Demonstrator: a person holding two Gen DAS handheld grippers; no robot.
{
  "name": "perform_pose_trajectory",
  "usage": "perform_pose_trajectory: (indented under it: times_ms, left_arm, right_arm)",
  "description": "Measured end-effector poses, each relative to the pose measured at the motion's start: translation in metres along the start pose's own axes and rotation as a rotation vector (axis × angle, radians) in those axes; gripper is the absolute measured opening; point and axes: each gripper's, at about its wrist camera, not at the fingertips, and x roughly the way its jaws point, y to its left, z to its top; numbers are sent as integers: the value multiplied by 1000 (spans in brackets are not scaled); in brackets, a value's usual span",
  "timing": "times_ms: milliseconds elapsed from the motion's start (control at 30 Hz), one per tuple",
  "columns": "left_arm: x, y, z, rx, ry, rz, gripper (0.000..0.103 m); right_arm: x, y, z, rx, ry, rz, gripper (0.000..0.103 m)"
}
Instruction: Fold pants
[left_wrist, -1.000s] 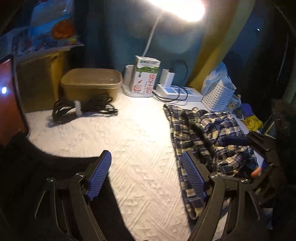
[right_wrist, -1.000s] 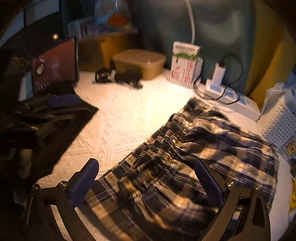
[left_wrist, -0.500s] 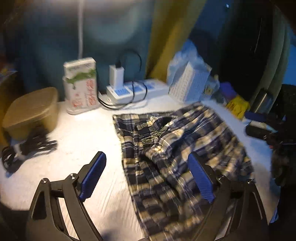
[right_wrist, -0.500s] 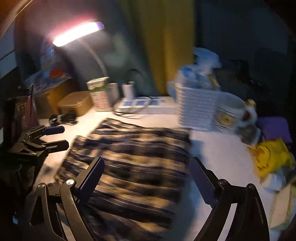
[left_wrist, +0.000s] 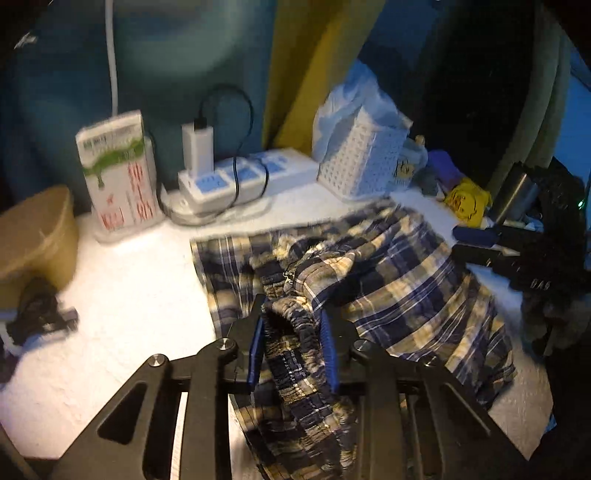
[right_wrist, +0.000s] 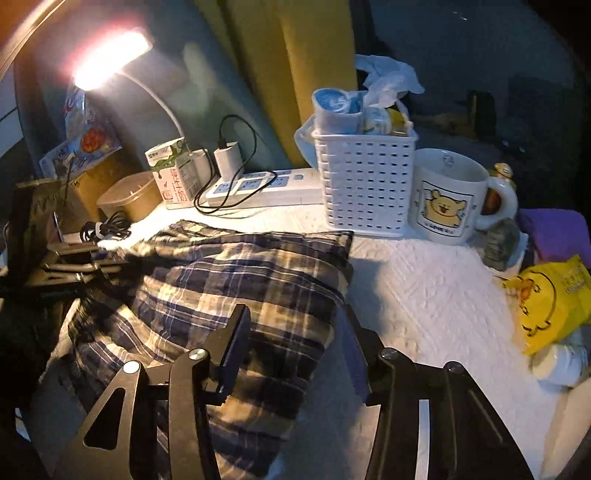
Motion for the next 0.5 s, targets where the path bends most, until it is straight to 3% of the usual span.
perform_pose_trajectory:
  times_ms: [100,333,400,500]
  left_arm:
    - [0,0,13,38,-9,24,26]
    - [8,14,40,19,-45,42,26]
    - [22,23,44,12,-15,54,26]
    - [48,37,41,-11,61,70,26]
  right_arm:
    - [5,7,4,-26,-5,17,50]
    - [27,7,27,-74,2,31,45]
    - [39,6,33,-87,16,19,45]
    - [69,2,38,-92,64,-17,35]
